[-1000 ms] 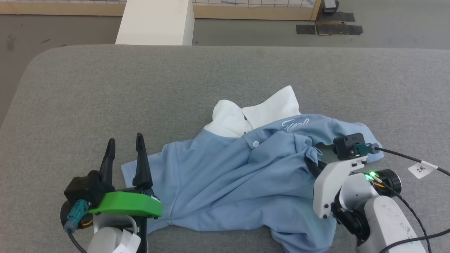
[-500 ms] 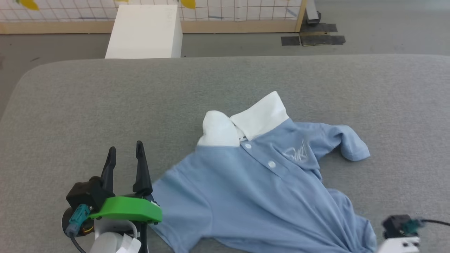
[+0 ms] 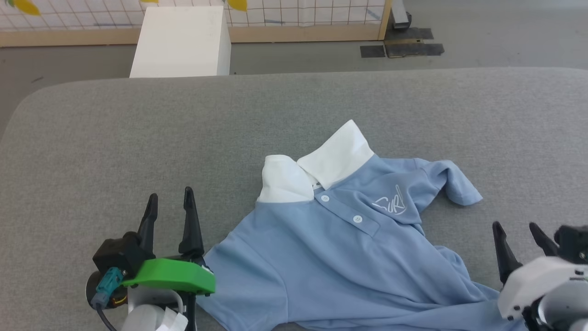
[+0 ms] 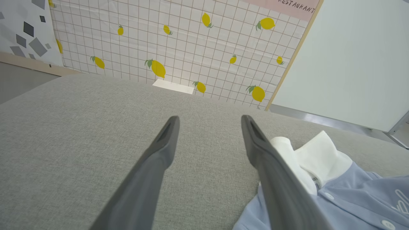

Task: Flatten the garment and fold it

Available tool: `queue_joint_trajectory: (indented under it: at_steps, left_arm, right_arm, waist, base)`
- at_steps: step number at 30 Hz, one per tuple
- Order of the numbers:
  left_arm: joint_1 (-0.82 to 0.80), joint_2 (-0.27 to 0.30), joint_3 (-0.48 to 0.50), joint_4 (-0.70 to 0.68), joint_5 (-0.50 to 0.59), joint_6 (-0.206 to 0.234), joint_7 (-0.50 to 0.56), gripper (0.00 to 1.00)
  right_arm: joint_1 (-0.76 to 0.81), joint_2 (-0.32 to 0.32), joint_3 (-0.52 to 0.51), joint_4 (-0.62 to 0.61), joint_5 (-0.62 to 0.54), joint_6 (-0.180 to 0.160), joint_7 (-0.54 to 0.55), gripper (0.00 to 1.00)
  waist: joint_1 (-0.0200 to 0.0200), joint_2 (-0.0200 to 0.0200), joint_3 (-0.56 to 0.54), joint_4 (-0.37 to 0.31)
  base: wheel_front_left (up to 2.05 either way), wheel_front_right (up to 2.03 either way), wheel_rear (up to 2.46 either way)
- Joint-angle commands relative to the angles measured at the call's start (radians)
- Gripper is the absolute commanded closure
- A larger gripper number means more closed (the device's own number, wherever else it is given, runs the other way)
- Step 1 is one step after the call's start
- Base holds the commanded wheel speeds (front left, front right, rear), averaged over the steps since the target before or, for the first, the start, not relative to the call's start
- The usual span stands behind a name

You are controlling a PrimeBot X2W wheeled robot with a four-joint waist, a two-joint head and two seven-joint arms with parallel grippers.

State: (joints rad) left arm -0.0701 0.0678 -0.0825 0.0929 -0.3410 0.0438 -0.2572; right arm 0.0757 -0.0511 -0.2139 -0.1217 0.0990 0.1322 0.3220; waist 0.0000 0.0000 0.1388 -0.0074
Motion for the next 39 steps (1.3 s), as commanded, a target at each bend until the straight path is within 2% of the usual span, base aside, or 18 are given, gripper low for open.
queue_joint_trajectory:
  at_steps: [1,4,12,18,19,20,21,22,25,28,32,36,37,38,39]
  left_arm:
    - [-0.012,-0.003,-0.001,0.004,0.009,-0.006,-0.004,0.00]
    - [-0.019,-0.003,-0.002,0.003,0.009,-0.007,-0.004,0.00]
    - [-0.046,-0.003,-0.004,0.004,0.010,-0.017,-0.005,0.00]
    - [-0.062,-0.005,-0.002,-0.001,0.010,-0.016,-0.005,0.00]
    - [-0.063,-0.005,-0.002,-0.003,0.010,-0.016,-0.005,0.00]
    - [-0.065,-0.005,-0.001,-0.004,0.010,-0.016,-0.005,0.00]
    - [-0.067,-0.006,-0.001,-0.005,0.009,-0.017,-0.005,0.00]
    - [-0.069,-0.006,0.000,-0.006,0.009,-0.017,-0.005,0.00]
    - [-0.078,-0.007,0.000,-0.006,0.007,-0.020,-0.005,0.00]
    - [-0.093,-0.008,-0.005,-0.006,0.006,-0.024,-0.005,0.00]
    - [-0.116,-0.010,-0.012,-0.007,0.004,-0.030,-0.005,0.00]
    - [-0.138,-0.012,-0.016,-0.008,0.003,-0.032,-0.005,0.00]
    - [-0.141,-0.012,-0.016,-0.010,0.002,-0.032,-0.005,0.00]
    - [-0.142,-0.013,-0.016,-0.011,0.002,-0.032,-0.005,0.00]
    - [-0.143,-0.013,-0.016,-0.012,0.001,-0.032,-0.005,0.00]
  right_arm:
    - [-0.040,0.001,0.001,0.035,-0.019,-0.002,-0.028,0.00]
    - [-0.130,0.001,-0.008,0.146,-0.041,-0.002,-0.059,0.00]
    - [-0.366,0.001,-0.123,0.424,-0.113,-0.002,-0.027,0.00]
    - [-0.457,-0.001,-0.116,0.579,-0.161,-0.002,0.119,0.00]
    - [-0.466,-0.005,-0.108,0.600,-0.164,-0.002,0.157,0.08]
    - [-0.473,-0.011,-0.098,0.613,-0.165,-0.002,0.184,0.56]
    - [-0.480,-0.021,-0.083,0.618,-0.168,-0.002,0.213,0.95]
    - [-0.486,-0.030,-0.072,0.618,-0.168,-0.002,0.231,1.00]
    - [-0.512,-0.071,-0.050,0.593,-0.164,-0.002,0.268,1.00]
    - [-0.556,-0.125,-0.061,0.556,-0.186,-0.002,0.251,1.00]
    - [-0.656,-0.172,-0.089,0.519,-0.251,-0.002,0.183,1.00]
    - [-0.770,-0.197,-0.092,0.550,-0.288,-0.002,0.088,1.00]
    - [-0.795,-0.195,-0.087,0.567,-0.291,-0.002,0.063,0.15]
    - [-0.812,-0.193,-0.086,0.582,-0.293,-0.002,0.051,0.00]
    - [-0.830,-0.187,-0.083,0.597,-0.293,-0.002,0.029,0.00]
  waist:
    - [0.0000,0.0000,0.010,0.010]
    - [0.0000,0.0000,0.026,0.024]
    - [0.0000,0.0000,0.072,0.059]
    - [0.0000,0.0000,0.105,0.073]
    - [0.0000,0.0000,0.110,0.075]
    - [0.0000,0.0000,0.114,0.076]
    - [0.0000,0.0000,0.119,0.078]
    - [0.0000,0.0000,0.122,0.078]
    - [0.0000,0.0000,0.134,0.084]
    - [0.0000,0.0000,0.149,0.097]
    - [0.0000,0.0000,0.173,0.120]
    - [0.0000,0.0000,0.204,0.147]
    - [0.0000,0.0000,0.210,0.153]
    - [0.0000,0.0000,0.214,0.157]
    - [0.0000,0.0000,0.218,0.161]
  base:
    - [0.00,0.00,0.00]
    - [0.00,0.00,0.00]
    - [0.00,0.00,0.00]
    - [0.00,0.00,0.00]
    - [0.00,0.00,0.00]
    - [0.00,0.00,0.00]
    - [0.00,0.00,0.00]
    - [0.00,0.00,0.00]
    - [0.00,0.00,0.00]
    - [0.00,0.00,0.00]
    - [0.00,0.00,0.00]
    - [0.00,0.00,0.00]
    - [0.00,0.00,0.00]
    - [0.00,0.00,0.00]
    - [0.00,0.00,0.00]
